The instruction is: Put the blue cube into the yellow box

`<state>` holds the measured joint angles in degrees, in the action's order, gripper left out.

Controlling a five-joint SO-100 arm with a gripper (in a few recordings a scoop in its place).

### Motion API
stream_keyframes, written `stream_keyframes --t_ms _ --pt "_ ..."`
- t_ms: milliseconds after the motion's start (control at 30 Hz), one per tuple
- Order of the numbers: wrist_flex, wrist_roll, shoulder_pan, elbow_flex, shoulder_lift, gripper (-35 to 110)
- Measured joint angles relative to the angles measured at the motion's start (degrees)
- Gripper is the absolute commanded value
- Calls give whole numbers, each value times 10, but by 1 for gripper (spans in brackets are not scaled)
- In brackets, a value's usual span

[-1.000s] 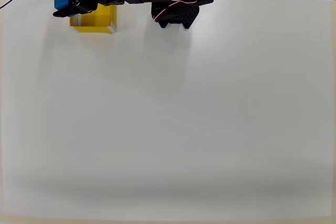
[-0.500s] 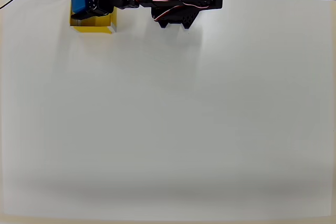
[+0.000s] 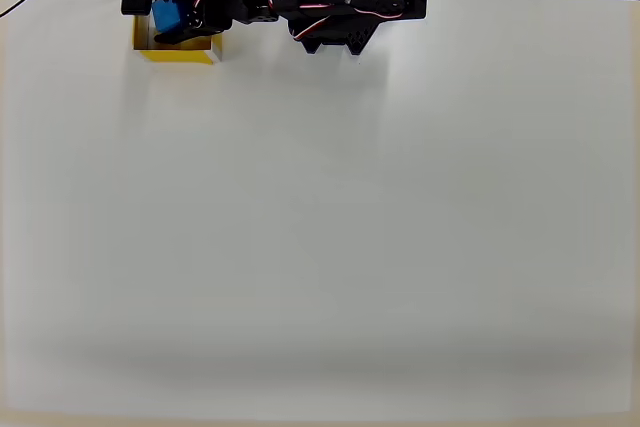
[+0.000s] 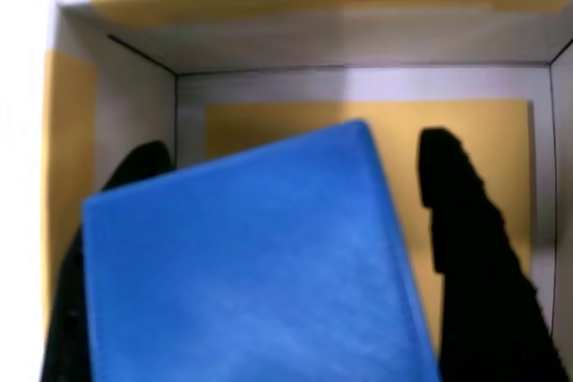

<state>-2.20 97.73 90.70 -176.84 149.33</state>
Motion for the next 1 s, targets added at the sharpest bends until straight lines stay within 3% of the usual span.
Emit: stream_keyframes --t_ms 200,533,900,1000 --pt "0 4 11 0 3 42" --pt "-4 0 17 11 4 36" --pt "-344 -31 16 304 -7 26" --pt "-396 -43 9 351 -7 22"
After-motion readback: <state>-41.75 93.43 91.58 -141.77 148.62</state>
